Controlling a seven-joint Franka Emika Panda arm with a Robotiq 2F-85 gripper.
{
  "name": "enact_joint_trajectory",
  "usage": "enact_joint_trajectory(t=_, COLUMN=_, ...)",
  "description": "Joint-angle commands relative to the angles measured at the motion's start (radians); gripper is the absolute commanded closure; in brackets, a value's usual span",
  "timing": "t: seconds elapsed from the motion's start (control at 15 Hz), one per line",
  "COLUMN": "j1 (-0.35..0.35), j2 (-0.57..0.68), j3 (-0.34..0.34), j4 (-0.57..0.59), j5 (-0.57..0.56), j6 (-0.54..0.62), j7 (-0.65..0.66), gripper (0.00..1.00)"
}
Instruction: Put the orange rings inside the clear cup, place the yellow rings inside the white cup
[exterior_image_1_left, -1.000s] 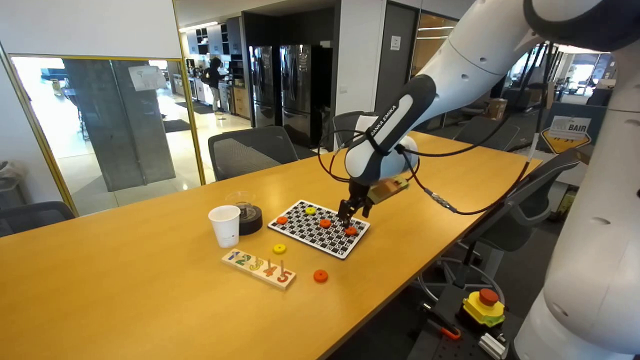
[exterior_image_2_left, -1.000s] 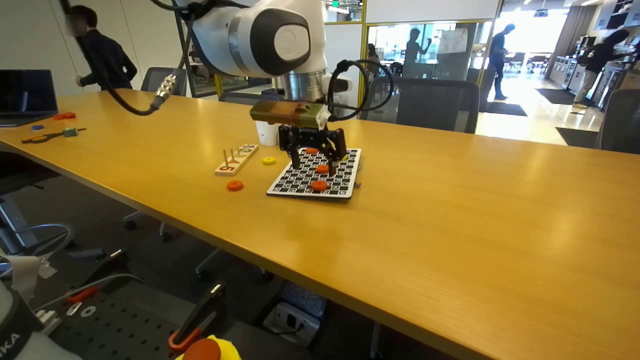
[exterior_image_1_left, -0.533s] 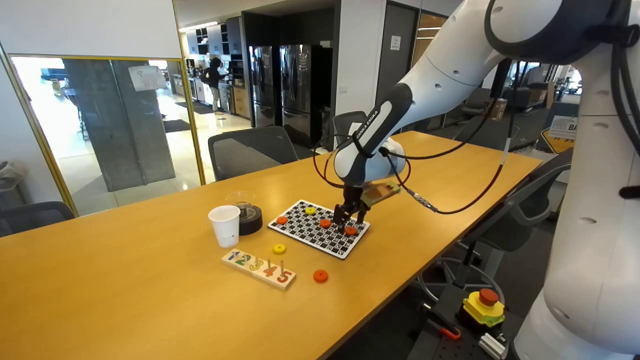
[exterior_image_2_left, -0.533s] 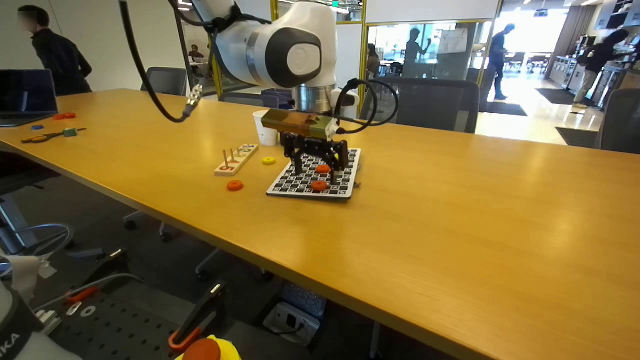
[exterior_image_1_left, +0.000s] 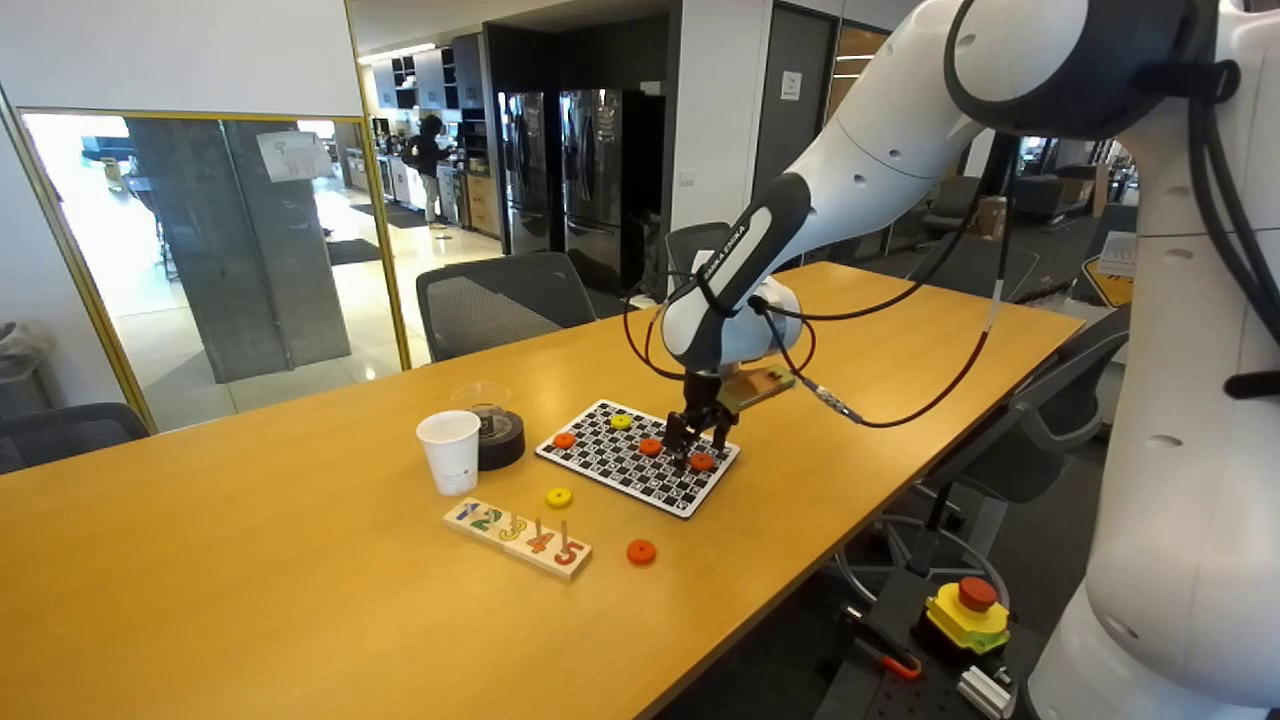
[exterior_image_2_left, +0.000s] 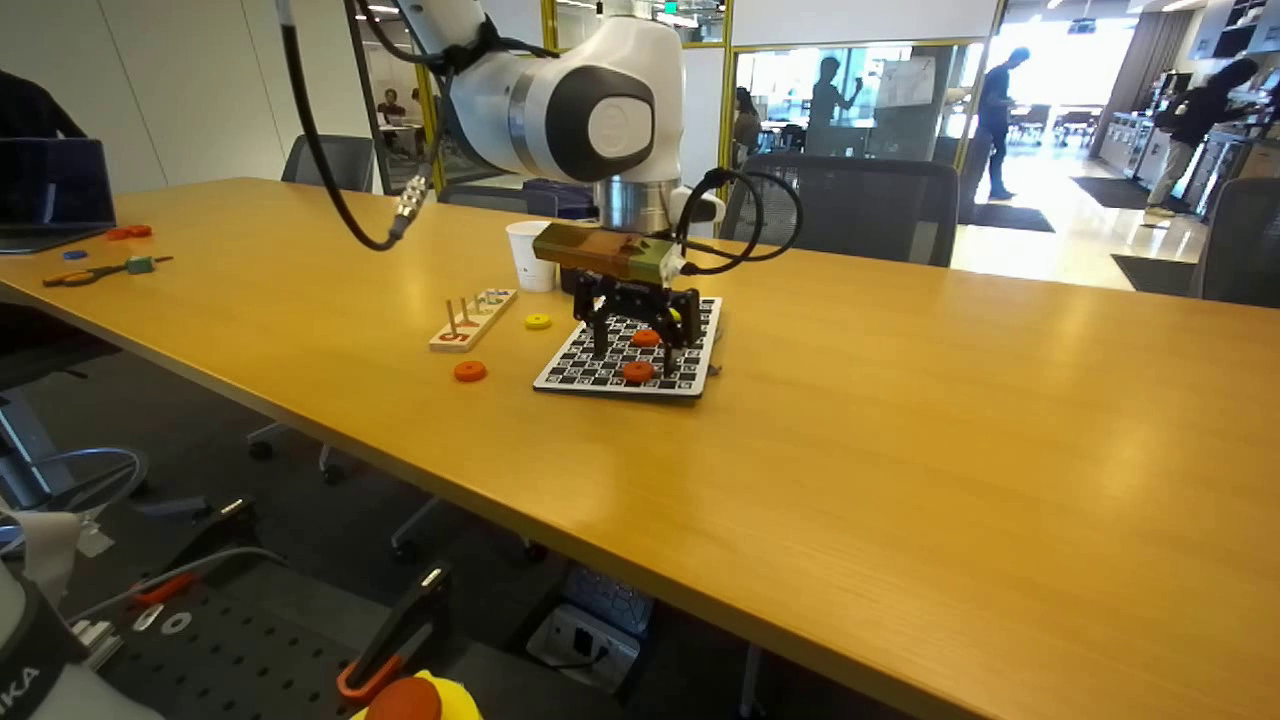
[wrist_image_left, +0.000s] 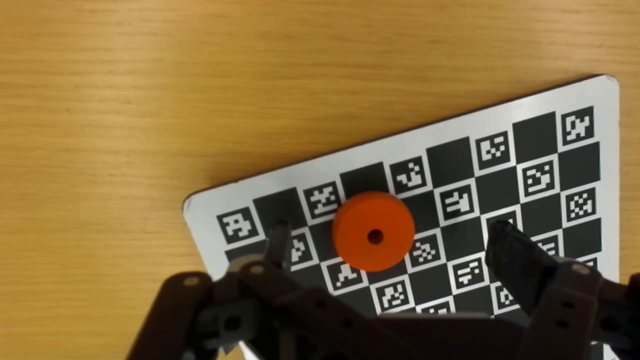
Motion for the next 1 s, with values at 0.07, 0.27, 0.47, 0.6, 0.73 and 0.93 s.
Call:
enact_joint_trajectory(t=0.07, j1=-0.011, j2=0.018, j3=0.008, j4=0.037, j5=0.014, j6=-0.021, j7=-0.011, gripper=0.32)
enact_joint_trajectory(t=0.27, j1=-0.011, j2=0.018, j3=0.007, j4=0.042, j5=0.014, j6=-0.029, j7=-0.007, gripper=0.58)
enact_joint_trajectory(t=0.47, j1=-0.013, j2=0.017, j3=0.005, j4=0.051, j5=0.013, j6=-0.041, j7=-0.002, gripper=0.80)
enact_joint_trajectory(t=0.6, j1=-0.011, j2=0.019, j3=0.002, j4=0.056, j5=0.009, j6=-0.050, j7=0.004, gripper=0.80)
enact_joint_trajectory(t=0.73, j1=-0.006, j2=0.018, j3=-0.003, j4=0.069, j5=0.001, j6=-0.058, j7=0.023, gripper=0.80)
enact_joint_trajectory(t=0.93, j1=0.023, j2=0.005, j3=-0.022, j4=0.121, j5=-0.050, j6=-0.068, j7=0.104, gripper=0.81)
